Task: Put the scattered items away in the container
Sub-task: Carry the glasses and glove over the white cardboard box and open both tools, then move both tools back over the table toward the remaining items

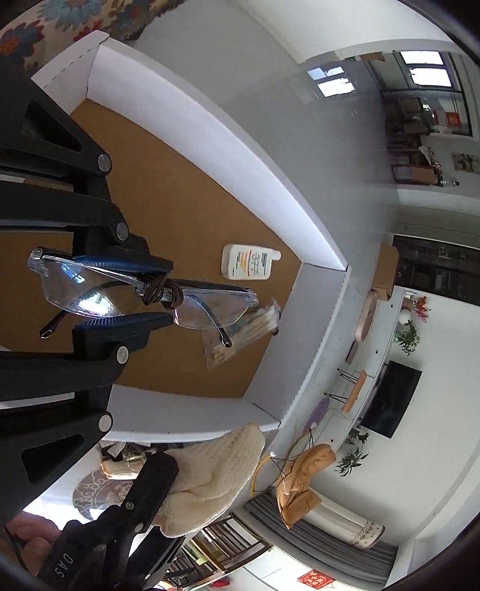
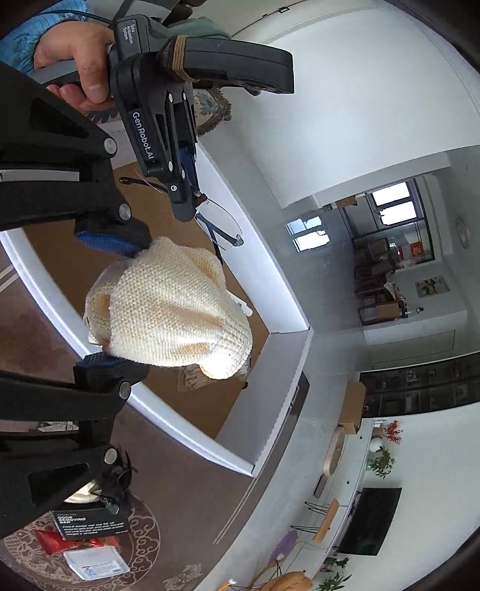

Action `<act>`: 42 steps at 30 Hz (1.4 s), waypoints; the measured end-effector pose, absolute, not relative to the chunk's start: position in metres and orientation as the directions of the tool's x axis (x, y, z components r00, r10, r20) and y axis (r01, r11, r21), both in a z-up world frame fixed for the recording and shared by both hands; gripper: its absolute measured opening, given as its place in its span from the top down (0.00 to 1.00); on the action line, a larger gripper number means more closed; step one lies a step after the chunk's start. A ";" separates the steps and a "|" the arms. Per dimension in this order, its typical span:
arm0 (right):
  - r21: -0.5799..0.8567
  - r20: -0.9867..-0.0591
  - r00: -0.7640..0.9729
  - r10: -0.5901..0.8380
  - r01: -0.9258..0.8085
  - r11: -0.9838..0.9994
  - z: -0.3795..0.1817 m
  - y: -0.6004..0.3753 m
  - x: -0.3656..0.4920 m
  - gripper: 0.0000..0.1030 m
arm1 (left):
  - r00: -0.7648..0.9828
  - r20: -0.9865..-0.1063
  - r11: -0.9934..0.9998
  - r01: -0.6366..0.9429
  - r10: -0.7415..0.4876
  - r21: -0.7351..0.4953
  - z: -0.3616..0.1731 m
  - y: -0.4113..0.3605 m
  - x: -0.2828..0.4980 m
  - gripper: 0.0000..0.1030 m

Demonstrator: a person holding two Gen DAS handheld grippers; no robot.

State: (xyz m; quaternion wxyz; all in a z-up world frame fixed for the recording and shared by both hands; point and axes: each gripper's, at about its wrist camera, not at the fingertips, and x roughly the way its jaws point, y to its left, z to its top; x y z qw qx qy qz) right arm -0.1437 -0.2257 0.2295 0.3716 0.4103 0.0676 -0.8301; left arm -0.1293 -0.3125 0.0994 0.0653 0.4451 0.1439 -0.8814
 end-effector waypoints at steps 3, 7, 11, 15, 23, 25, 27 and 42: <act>0.208 -0.810 -0.294 -0.507 0.665 -0.718 0.196 -0.271 -0.180 0.57 | -0.524 -0.850 -0.936 0.274 0.046 -0.220 0.075 -0.337 -0.153 0.80; 0.190 -0.878 -0.234 -0.417 0.630 -0.753 0.158 -0.303 -0.210 0.53 | -0.431 -0.898 -0.927 0.294 0.087 -0.231 0.045 -0.350 -0.173 0.79; 0.259 -0.896 -0.145 -0.420 0.598 -0.759 0.135 -0.308 -0.221 0.28 | -0.363 -0.930 -0.907 0.371 0.056 -0.199 0.027 -0.362 -0.179 0.58; 0.269 -0.875 -0.168 -0.454 0.609 -0.746 0.140 -0.299 -0.220 0.26 | -0.371 -0.928 -0.896 0.400 0.032 -0.191 0.021 -0.366 -0.169 0.22; 0.251 -0.687 -0.423 -0.590 0.625 -0.739 0.202 -0.205 -0.166 0.26 | -0.560 -0.828 -0.950 0.268 -0.021 -0.157 0.088 -0.279 -0.119 0.22; 0.256 -0.634 -0.473 -0.612 0.619 -0.743 0.212 -0.158 -0.142 0.26 | -0.615 -0.789 -0.965 0.192 0.023 -0.178 0.107 -0.236 -0.099 0.22; 0.255 -0.589 -0.525 -0.615 0.601 -0.758 0.220 -0.104 -0.117 0.26 | -0.652 -0.753 -0.973 0.103 0.092 -0.209 0.117 -0.190 -0.079 0.21; 0.122 -0.798 -0.541 -0.266 0.286 -0.950 0.137 0.183 0.023 0.25 | -0.550 -0.783 -0.956 -0.195 0.290 -0.218 -0.002 0.028 -0.039 0.12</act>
